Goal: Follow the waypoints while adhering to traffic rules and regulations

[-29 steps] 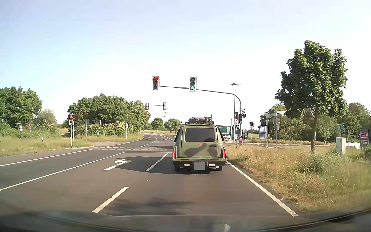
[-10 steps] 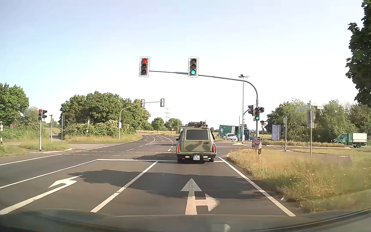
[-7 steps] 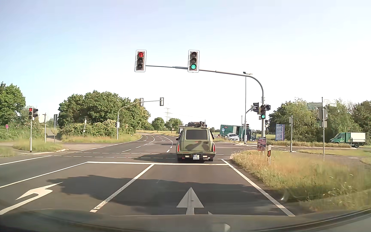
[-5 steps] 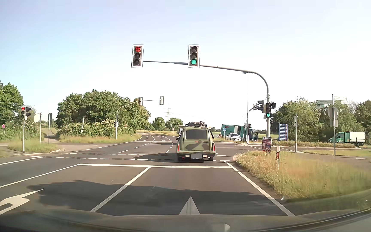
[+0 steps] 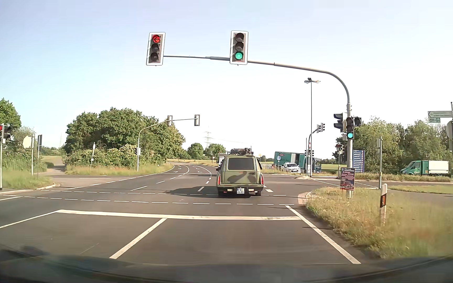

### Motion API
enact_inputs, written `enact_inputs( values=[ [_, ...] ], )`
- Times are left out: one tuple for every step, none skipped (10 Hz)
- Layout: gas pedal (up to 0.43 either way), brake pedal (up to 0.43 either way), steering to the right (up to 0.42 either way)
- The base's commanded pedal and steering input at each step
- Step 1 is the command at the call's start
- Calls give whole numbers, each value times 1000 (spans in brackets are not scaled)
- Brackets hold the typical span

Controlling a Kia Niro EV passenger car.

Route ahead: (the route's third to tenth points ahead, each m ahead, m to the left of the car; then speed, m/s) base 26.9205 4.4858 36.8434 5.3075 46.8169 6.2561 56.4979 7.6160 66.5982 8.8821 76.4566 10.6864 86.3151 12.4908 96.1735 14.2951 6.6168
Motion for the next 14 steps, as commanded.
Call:
enact_inputs(
  values=[
    [319, 30, -12],
    [319, 30, -12],
    [319, 30, -12],
    [311, 30, -12],
    [287, 30, -12],
    [268, 30, -9],
    [268, 30, -6],
    [260, 30, -6],
    [248, 30, -6],
    [248, 30, -5],
    [228, 30, -5],
    [209, 30, -5],
    [197, 30, -6],
    [169, 30, -5]
  ],
)
